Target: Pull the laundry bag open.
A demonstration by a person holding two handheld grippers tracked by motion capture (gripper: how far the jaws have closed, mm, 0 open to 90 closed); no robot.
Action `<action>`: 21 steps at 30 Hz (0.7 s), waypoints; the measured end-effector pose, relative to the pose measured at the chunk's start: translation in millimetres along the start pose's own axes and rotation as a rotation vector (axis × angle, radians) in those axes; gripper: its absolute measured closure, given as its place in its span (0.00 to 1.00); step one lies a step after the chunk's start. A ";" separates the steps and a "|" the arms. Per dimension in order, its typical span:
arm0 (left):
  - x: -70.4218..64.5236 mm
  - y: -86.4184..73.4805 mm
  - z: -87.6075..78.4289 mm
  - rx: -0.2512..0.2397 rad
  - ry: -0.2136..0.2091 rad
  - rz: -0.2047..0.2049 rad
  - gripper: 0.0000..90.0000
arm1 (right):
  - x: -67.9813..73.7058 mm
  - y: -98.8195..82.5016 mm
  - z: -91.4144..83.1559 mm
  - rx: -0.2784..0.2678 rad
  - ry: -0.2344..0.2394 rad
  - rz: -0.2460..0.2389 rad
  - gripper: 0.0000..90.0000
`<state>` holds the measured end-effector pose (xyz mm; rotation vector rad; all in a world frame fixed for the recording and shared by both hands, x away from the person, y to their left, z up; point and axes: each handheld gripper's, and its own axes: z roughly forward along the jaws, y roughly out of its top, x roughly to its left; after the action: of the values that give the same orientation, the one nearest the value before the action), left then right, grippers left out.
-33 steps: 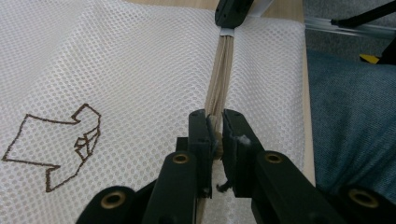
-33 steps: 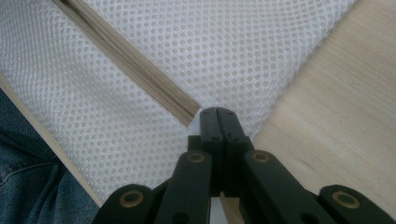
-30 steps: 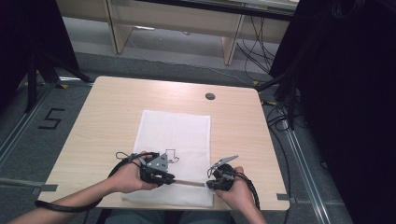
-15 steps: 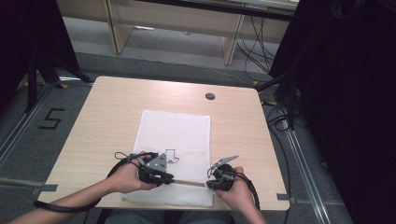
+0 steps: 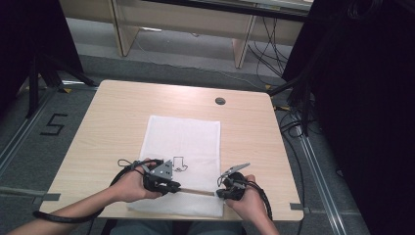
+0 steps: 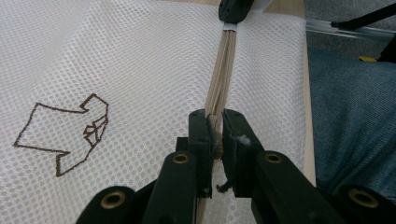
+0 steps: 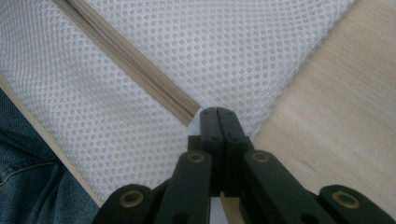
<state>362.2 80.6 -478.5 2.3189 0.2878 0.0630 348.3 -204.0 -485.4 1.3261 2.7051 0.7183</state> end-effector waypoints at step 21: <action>1.2 -2.9 -0.8 0.003 -0.007 -0.001 0.91 | 0.3 0.3 0.1 0.002 0.000 -0.003 1.00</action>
<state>362.7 83.4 -480.1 2.3217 0.2859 0.0544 348.3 -203.6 -485.3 1.3217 2.7082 0.7159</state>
